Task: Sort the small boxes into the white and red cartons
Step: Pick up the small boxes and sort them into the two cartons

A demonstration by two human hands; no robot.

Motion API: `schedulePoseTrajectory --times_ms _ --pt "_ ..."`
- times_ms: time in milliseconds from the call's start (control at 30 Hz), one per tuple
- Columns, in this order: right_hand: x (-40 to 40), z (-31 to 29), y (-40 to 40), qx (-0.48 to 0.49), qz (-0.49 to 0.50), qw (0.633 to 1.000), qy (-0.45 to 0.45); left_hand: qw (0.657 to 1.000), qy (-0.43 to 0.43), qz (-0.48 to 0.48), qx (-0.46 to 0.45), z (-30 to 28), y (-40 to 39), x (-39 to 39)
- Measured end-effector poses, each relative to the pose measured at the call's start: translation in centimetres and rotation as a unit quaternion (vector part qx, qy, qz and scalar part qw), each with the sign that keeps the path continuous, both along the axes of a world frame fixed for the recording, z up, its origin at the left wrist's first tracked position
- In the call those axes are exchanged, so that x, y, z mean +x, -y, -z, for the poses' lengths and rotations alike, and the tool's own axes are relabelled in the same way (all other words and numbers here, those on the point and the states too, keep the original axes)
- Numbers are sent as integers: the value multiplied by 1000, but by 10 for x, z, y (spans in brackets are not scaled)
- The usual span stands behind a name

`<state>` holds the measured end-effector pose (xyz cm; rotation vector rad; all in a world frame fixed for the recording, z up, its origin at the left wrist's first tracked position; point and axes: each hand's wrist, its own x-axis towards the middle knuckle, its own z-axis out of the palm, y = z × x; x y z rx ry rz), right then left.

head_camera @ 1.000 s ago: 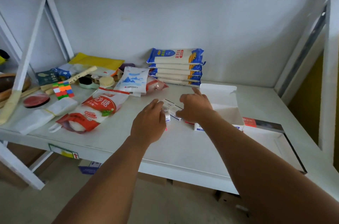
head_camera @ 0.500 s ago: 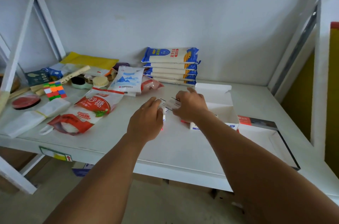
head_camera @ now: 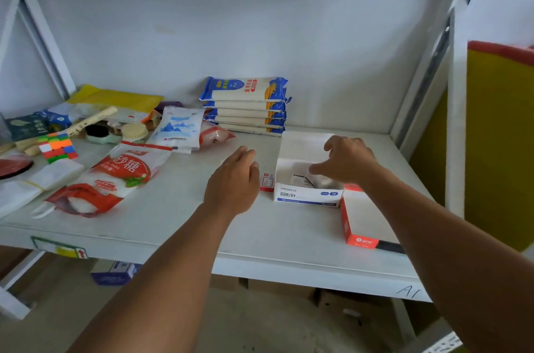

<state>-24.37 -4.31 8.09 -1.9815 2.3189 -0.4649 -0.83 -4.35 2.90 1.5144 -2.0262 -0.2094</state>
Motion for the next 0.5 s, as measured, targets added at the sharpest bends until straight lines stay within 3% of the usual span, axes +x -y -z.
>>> schedulePoseTrajectory --times_ms 233,500 --pt "22 1 11 -25 -15 999 20 1000 6 -14 10 2 -1 10" --pt "96 26 26 -25 -126 992 12 998 10 -58 20 6 4 41"
